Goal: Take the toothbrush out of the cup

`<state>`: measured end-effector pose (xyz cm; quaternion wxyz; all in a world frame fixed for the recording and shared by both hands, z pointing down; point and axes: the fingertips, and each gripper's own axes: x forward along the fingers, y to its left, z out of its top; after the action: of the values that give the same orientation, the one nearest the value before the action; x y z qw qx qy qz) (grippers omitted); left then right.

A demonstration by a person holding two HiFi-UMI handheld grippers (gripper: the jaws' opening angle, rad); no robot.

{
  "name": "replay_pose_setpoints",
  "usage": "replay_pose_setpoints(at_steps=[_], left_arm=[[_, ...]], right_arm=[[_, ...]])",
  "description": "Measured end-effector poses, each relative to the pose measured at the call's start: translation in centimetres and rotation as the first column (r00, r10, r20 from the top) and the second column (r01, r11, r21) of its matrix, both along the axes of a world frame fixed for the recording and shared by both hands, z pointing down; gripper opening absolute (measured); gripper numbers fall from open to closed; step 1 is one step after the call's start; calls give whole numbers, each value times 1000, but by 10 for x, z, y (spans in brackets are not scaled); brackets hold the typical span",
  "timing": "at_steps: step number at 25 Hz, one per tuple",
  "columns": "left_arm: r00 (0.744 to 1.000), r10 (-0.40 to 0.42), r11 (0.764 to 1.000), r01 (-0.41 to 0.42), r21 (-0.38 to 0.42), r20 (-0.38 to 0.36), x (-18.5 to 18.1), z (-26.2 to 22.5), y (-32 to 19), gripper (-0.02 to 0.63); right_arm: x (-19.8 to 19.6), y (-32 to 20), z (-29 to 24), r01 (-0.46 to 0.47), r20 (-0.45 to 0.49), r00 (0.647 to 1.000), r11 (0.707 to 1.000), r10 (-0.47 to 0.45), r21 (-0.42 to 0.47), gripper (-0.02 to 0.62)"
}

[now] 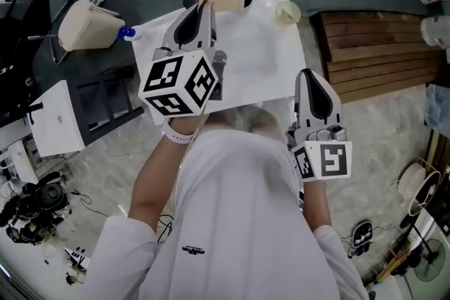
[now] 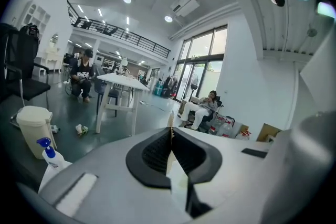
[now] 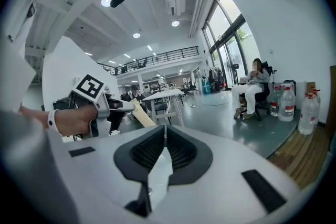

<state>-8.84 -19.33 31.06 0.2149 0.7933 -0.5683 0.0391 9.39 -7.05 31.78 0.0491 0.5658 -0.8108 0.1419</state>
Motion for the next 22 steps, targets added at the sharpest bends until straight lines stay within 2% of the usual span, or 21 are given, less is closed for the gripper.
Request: replay_pose_setpoints(at_steps=[6, 11, 15, 22], left_arm=[[1000, 21, 998, -21, 63, -7, -18, -42, 38, 6], [1000, 30, 997, -30, 77, -3, -40, -58, 76, 6], [1000, 21, 998, -22, 64, 17, -54, -51, 104, 5], [1000, 17, 1000, -17, 12, 6, -57, -30, 125, 5]], right_arm=[[2, 8, -15, -12, -15, 1000, 999, 13, 37, 8], [4, 15, -26, -30, -37, 999, 998, 33, 61, 8], [7, 21, -28, -46, -52, 997, 997, 50, 67, 8], [7, 22, -27, -48, -69, 996, 997, 52, 67, 8]])
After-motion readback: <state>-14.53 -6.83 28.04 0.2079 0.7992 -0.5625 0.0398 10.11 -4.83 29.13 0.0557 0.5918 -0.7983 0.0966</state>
